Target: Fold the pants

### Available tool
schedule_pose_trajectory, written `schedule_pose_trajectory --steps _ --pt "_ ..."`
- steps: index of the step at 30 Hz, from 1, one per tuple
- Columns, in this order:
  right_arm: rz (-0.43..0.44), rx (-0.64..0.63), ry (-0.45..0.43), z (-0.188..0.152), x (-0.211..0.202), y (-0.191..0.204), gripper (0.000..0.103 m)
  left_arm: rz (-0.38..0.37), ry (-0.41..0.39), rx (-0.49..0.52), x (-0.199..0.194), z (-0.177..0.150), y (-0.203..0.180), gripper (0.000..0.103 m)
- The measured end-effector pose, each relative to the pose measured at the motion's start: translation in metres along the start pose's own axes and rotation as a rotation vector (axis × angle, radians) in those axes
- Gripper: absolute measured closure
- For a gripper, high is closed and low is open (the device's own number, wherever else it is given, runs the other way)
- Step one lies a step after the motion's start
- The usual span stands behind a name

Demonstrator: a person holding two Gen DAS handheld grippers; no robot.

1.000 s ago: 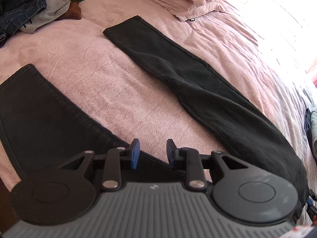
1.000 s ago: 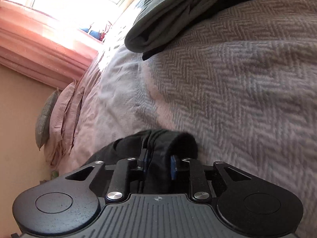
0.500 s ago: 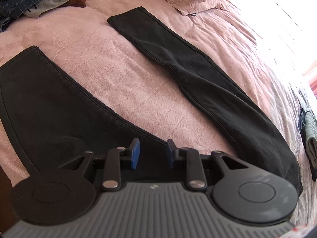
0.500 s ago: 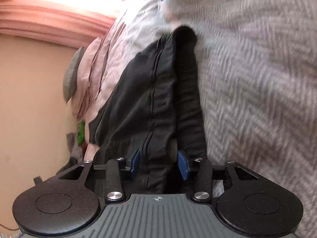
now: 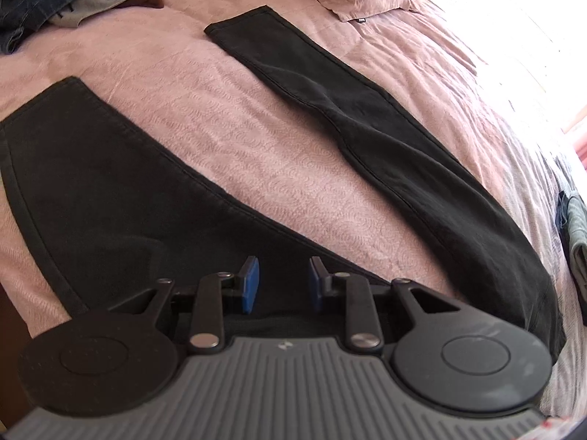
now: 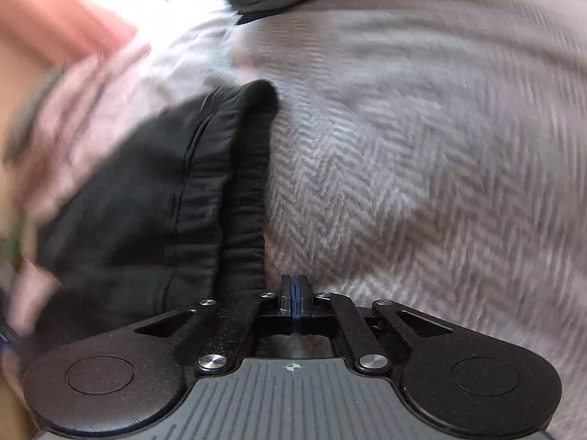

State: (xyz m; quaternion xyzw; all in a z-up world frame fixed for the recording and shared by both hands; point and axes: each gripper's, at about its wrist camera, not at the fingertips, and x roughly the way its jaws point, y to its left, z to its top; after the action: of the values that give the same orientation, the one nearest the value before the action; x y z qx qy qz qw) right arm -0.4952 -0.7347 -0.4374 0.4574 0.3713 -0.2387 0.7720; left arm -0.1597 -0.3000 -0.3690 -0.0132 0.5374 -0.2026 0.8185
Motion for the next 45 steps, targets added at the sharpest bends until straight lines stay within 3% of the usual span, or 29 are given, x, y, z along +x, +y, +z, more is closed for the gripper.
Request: schedule_pose_trajectory --steps 2,3,4,5,6,8,12,14,16,17,22,24,27,29,31,39,41,44,45 --pt "0.058 0.097 -0.025 -0.003 -0.021 -0.006 0.103 0.005 -0.005 0.016 -0.005 -0.003 0.003 0.079" --pt "0.065 0.1 -0.024 -0.008 -0.034 -0.005 0.086 0.013 -0.002 0.017 -0.006 -0.004 0.004 0.079" --pt "0.079 0.113 -0.015 -0.017 -0.048 -0.004 0.048 0.011 0.0 0.011 -0.009 -0.006 0.006 0.079" --pt "0.085 0.133 -0.014 -0.028 -0.06 -0.005 0.033 0.007 0.0 0.002 -0.012 -0.007 0.008 0.079" --pt "0.084 0.161 -0.029 -0.04 -0.075 -0.008 0.026 0.005 0.0 -0.006 -0.015 -0.009 0.01 0.079" --pt "0.096 0.223 -0.022 -0.065 -0.095 -0.012 0.026 0.0 -0.003 -0.015 -0.02 -0.012 0.013 0.079" --pt "0.129 0.334 0.096 -0.102 -0.085 -0.009 0.026 0.002 0.011 -0.025 -0.025 -0.018 0.018 0.079" --pt "0.154 0.395 0.069 -0.111 -0.069 -0.008 0.033 0.008 0.018 -0.026 -0.026 -0.021 0.02 0.079" --pt "0.185 0.483 0.01 -0.113 -0.058 -0.009 0.076 0.007 0.02 -0.026 -0.029 -0.023 0.023 0.079" --pt "0.152 0.509 0.011 -0.113 -0.054 -0.009 0.089 0.01 0.021 -0.021 -0.03 -0.024 0.025 0.079" --pt "0.028 0.354 -0.004 -0.112 -0.066 0.004 0.09 0.042 0.033 -0.016 -0.039 -0.03 0.046 0.079" --pt "-0.012 0.422 0.013 -0.114 -0.056 0.001 0.09 0.071 0.047 -0.018 -0.042 -0.03 0.06 0.079" --pt "-0.119 0.391 0.02 -0.104 -0.058 0.023 0.083 0.099 0.043 0.009 -0.051 -0.02 0.083 0.079" --pt "-0.192 0.318 -0.01 -0.102 -0.067 0.047 0.071 0.101 0.028 0.048 -0.054 -0.009 0.097 0.077" --pt "-0.182 0.298 -0.07 -0.113 -0.077 0.064 0.048 0.086 0.013 0.056 -0.052 0.003 0.116 0.066" --pt "-0.157 0.53 -0.283 -0.183 -0.077 0.079 0.047 0.051 0.021 -0.009 -0.002 0.048 0.23 0.066" --pt "-0.156 0.533 -0.32 -0.2 -0.083 0.086 0.047 0.05 0.02 -0.041 0.011 0.057 0.258 0.066" --pt "-0.197 0.519 -0.34 -0.216 -0.081 0.101 0.047 -0.031 0.011 -0.102 0.025 0.07 0.283 0.066" --pt "-0.209 0.519 -0.337 -0.221 -0.08 0.107 0.047 -0.05 0.011 -0.109 0.03 0.074 0.287 0.072"
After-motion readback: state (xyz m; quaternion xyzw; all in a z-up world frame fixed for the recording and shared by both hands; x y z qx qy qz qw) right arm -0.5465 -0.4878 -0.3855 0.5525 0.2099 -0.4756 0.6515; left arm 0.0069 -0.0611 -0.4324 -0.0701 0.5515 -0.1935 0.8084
